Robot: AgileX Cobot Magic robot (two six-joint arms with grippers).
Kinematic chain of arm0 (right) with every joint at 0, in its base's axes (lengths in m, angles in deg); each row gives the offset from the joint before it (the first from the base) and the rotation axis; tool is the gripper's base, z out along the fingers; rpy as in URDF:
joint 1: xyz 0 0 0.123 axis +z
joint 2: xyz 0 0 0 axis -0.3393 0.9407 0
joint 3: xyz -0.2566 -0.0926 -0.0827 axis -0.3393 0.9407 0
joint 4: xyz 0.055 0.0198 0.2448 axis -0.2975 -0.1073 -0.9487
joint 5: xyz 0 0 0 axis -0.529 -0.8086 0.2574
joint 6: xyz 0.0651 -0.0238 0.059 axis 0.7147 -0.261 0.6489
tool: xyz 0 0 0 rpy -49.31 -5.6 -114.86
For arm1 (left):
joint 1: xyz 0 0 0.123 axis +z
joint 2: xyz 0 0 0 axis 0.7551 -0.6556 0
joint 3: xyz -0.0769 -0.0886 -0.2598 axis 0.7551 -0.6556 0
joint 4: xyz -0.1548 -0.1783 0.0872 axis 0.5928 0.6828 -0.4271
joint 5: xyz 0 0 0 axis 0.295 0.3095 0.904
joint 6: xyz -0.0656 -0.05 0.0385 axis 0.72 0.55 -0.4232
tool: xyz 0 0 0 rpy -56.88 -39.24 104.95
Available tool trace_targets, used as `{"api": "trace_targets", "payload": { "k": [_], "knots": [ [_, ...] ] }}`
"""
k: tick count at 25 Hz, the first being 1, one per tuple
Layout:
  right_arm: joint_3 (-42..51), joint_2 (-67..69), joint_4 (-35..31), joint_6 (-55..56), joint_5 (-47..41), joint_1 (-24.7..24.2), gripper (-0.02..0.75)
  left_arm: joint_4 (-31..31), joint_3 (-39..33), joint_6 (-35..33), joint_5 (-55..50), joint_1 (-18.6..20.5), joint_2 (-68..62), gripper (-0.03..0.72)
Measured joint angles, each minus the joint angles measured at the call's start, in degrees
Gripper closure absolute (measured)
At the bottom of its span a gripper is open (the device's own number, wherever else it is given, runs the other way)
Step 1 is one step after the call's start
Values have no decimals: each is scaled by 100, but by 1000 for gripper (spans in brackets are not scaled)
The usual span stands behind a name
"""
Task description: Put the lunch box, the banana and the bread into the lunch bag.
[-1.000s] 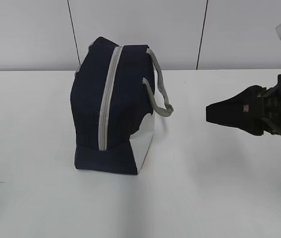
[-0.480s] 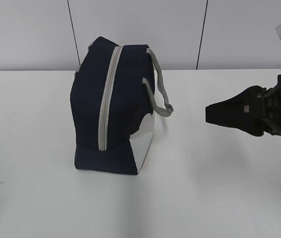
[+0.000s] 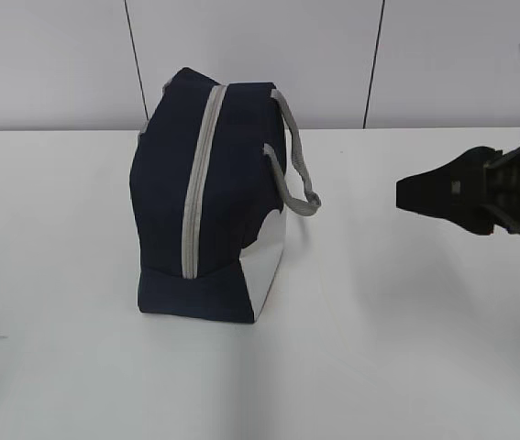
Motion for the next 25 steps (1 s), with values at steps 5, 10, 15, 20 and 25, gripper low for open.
{"api": "trace_targets", "payload": {
  "k": [5, 10, 15, 20, 25],
  "knots": [
    [62, 0, 0, 11, -940, 0, 424, 0, 0, 0, 0, 0, 0, 346],
    [374, 0, -166, -61, -1236, 0, 424, 0, 0, 0, 0, 0, 0, 353],
    [990, -301, -1944, -2263, -1306, 462, 423, 0, 0, 0, 0, 0, 0, 367],
    [1101, -1333, -5123, -5996, -2957, 1717, 394, 0, 0, 0, 0, 0, 0, 367],
    [612, -2121, -8465, -9727, -6432, 2791, 377, 0, 0, 0, 0, 0, 0, 374]
  ]
}}
